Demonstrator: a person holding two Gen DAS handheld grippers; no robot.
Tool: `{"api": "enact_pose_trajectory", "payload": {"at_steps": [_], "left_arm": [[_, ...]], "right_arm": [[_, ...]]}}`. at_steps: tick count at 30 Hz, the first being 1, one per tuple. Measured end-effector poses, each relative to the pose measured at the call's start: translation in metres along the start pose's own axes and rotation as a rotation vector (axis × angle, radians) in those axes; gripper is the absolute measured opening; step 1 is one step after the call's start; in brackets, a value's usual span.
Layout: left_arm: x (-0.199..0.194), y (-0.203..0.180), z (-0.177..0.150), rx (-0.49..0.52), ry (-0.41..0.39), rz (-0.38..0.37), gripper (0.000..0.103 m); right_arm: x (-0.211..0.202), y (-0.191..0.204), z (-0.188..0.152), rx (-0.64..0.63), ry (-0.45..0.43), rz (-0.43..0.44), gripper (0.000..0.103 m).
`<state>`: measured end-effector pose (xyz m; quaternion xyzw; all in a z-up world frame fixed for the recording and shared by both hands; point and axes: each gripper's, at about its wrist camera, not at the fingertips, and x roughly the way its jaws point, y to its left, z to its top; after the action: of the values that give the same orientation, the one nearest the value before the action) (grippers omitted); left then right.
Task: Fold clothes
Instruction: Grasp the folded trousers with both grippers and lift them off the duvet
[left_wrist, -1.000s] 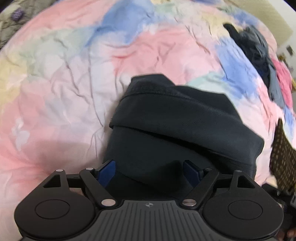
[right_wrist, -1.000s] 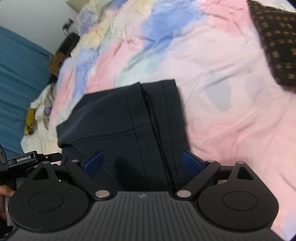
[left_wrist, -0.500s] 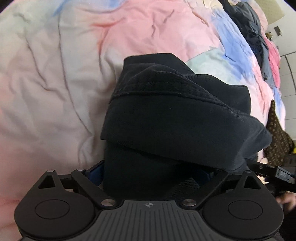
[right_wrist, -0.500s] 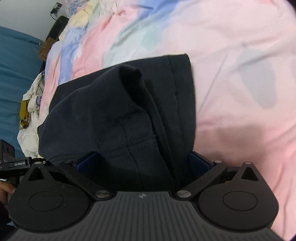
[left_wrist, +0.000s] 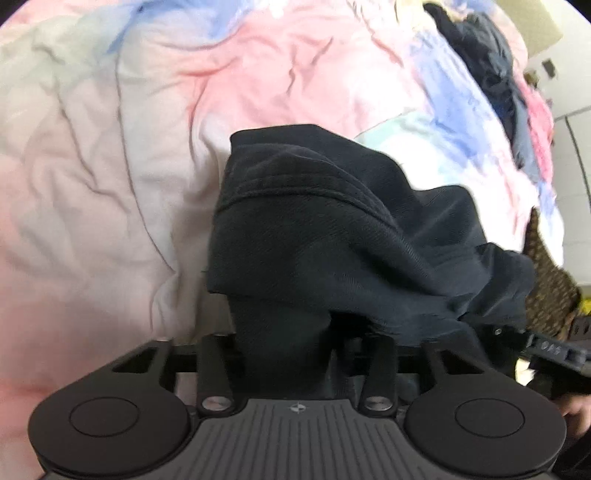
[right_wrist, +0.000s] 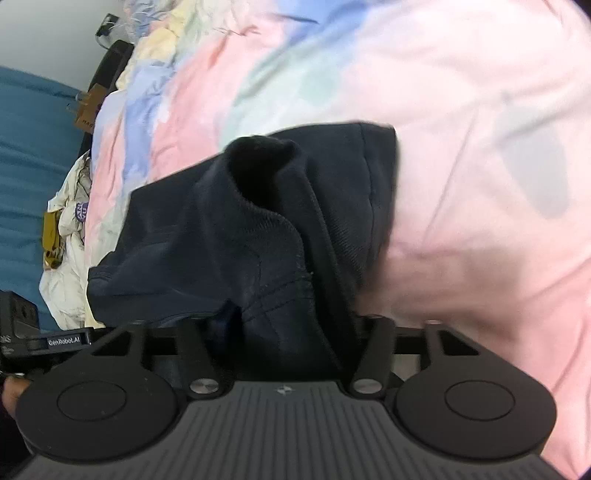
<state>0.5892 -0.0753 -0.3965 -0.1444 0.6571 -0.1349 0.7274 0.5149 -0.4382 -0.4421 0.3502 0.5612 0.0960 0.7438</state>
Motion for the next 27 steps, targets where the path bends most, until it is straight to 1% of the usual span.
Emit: {"api": "enact_pose_trajectory", "payload": {"at_steps": [3,7,13,20,23,27], "left_arm": [[-0.018,-0.009,-0.014,0.004,-0.018,0.002,0.037],[-0.041,-0.016,-0.035,0.007,-0.036,0.001,0.037],[-0.081,-0.027,-0.070,0.032,-0.072,-0.026,0.037],[-0.121,-0.040,-0.101,0.076,-0.107,-0.056,0.037],[-0.136,-0.049,-0.112,0.127,-0.114,-0.067,0.038],[-0.149,-0.062,-0.129,0.173,-0.096,-0.078,0.038]], "right_arm": [[-0.016,0.013,-0.007,-0.017,-0.021,-0.002,0.041],[-0.041,0.027,-0.020,-0.039,-0.041,-0.010,0.041],[-0.084,0.053,-0.048,-0.042,-0.083,-0.022,0.041],[-0.124,0.087,-0.089,-0.049,-0.163,-0.060,0.041],[-0.142,0.093,-0.111,-0.040,-0.198,-0.072,0.041],[-0.162,0.096,-0.145,0.000,-0.244,-0.091,0.041]]}}
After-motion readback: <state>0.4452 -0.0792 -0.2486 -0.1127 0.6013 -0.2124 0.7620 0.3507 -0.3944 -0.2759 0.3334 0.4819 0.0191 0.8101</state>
